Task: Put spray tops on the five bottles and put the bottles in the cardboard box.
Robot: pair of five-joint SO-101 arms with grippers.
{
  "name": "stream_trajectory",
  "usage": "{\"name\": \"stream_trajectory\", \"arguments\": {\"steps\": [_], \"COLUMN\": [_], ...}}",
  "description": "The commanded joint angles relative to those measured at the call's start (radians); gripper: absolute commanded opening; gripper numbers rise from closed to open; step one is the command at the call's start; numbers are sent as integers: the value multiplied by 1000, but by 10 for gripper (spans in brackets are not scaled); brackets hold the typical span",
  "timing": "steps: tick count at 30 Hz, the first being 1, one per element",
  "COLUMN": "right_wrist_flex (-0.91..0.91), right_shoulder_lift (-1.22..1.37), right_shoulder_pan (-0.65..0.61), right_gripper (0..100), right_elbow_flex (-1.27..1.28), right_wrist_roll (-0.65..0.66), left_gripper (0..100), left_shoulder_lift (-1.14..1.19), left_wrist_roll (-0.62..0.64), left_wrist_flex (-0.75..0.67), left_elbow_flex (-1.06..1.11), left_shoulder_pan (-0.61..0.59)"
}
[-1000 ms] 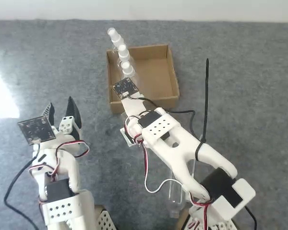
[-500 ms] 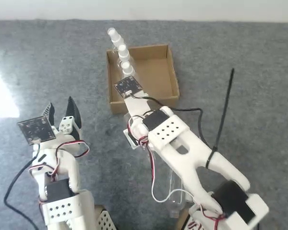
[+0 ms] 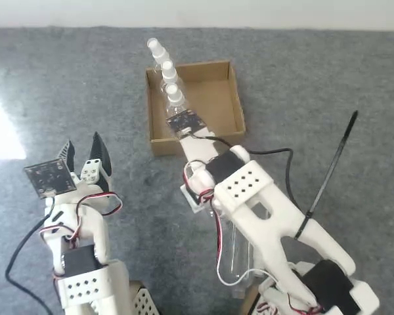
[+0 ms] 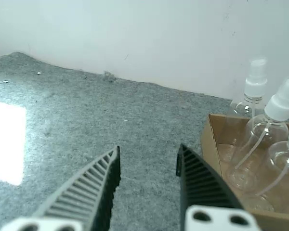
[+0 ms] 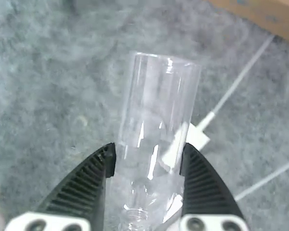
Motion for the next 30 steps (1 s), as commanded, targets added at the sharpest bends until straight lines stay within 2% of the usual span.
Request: {"name": "stream_trajectory", "arguments": {"steps": [1, 5, 14, 21, 30], "right_wrist_flex": [13, 12, 13, 15, 4], "right_shoulder_lift": [-58, -58, -58, -58, -58], "right_shoulder_pan": [88, 174, 326, 412, 545], "right_gripper": [77, 77, 77, 75, 74], "right_elbow_flex": [-54, -54, -54, -54, -54], "right_wrist_roll": [-41, -124, -218, -397, -546], "left_gripper": [181, 181, 181, 181, 181], "left_shoulder_lift": [6, 6, 6, 6, 6], "left_wrist_roll": [-12, -12, -12, -12, -12], "left_wrist_flex": [-34, -34, -34, -34, -34], "left_elbow_flex": [-5, -5, -5, -5, -5], "left_shoulder_pan": [-5, -5, -5, -5, -5]}}
